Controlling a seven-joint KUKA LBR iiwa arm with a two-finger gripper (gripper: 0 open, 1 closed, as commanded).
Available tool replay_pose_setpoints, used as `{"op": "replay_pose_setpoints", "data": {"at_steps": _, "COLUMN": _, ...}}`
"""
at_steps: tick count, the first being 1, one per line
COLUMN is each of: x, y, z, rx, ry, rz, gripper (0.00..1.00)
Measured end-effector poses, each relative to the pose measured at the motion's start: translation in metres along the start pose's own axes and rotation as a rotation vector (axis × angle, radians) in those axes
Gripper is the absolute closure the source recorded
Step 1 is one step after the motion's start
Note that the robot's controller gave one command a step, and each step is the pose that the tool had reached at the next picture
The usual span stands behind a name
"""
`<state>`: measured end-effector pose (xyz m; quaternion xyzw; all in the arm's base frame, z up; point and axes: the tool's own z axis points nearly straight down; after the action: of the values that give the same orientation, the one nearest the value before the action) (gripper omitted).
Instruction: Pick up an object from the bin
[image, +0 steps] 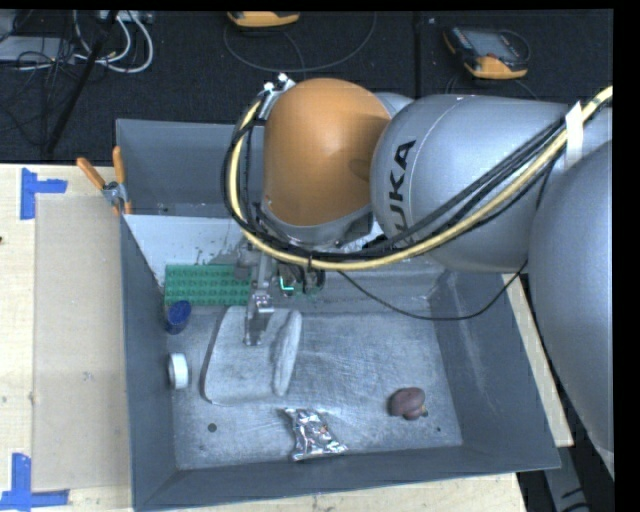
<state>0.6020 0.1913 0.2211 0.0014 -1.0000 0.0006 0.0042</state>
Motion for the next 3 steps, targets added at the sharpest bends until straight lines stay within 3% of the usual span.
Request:
{"op": "replay_pose_setpoints", "data": {"at_steps": 1, "x": -0.018, "y": -0.012, "z": 0.128, "rx": -0.005, "ry": -0.007, "rz": -0.013, "gripper": 0.0}}
{"op": "replay_pose_setpoints", "data": {"at_steps": 2, "x": -0.019, "y": -0.014, "z": 0.126, "rx": -0.002, "ry": -0.009, "rz": -0.01, "gripper": 1.0}}
{"op": "replay_pose_setpoints", "data": {"at_steps": 3, "x": 0.054, "y": 0.059, "z": 0.035, "rx": -0.002, "ry": -0.012, "rz": -0.265, "gripper": 1.0}}
